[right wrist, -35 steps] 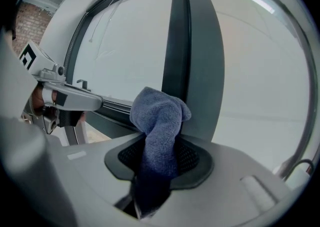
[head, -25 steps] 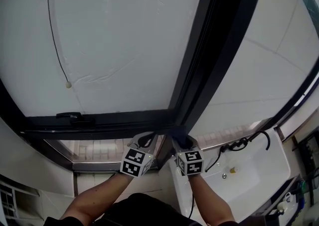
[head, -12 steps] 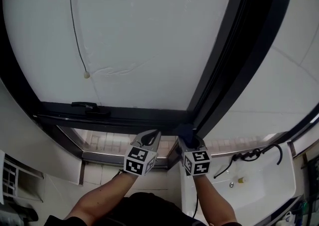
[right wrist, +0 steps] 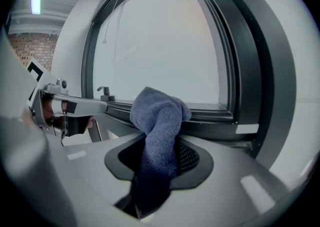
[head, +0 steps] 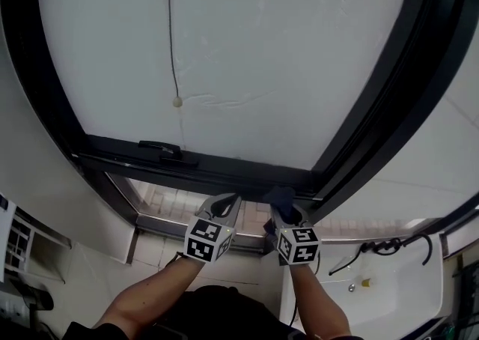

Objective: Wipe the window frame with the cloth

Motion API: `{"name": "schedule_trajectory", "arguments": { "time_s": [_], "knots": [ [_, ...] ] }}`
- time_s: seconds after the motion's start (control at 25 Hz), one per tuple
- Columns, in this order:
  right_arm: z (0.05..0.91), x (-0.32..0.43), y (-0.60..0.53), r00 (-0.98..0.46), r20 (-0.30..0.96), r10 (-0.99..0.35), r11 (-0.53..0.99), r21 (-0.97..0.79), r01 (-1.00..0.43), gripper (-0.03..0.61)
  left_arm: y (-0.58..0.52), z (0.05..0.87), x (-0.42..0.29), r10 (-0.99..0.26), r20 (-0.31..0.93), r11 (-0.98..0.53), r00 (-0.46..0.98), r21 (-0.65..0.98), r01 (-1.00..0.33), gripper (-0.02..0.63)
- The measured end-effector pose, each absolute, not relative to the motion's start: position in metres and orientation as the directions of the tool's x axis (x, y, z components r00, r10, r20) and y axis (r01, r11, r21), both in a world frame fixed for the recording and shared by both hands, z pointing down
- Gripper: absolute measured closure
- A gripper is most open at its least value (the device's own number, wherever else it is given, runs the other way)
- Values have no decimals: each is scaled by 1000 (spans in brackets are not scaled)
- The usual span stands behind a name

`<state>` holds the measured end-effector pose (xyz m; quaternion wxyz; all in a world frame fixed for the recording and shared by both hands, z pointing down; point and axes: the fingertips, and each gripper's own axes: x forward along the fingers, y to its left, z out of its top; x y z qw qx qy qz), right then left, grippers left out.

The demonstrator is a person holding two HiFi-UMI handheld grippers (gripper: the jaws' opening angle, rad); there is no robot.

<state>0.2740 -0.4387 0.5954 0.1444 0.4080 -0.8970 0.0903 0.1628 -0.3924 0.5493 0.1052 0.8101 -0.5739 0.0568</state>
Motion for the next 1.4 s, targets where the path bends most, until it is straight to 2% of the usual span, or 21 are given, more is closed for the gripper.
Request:
{"name": "schedule_trajectory", "arguments": {
  "time_s": [0.76,1.4],
  "knots": [
    [597,140,-408,-695,364,-620,730,-59,-681,443,-347,552,18,-957,219,-170,192,114,-979,620],
    [597,45,-383,-765,385,-517,807,-80,-585,443,-330,556,-58,-973,207,-68,99,153,-986,620]
  ]
}}
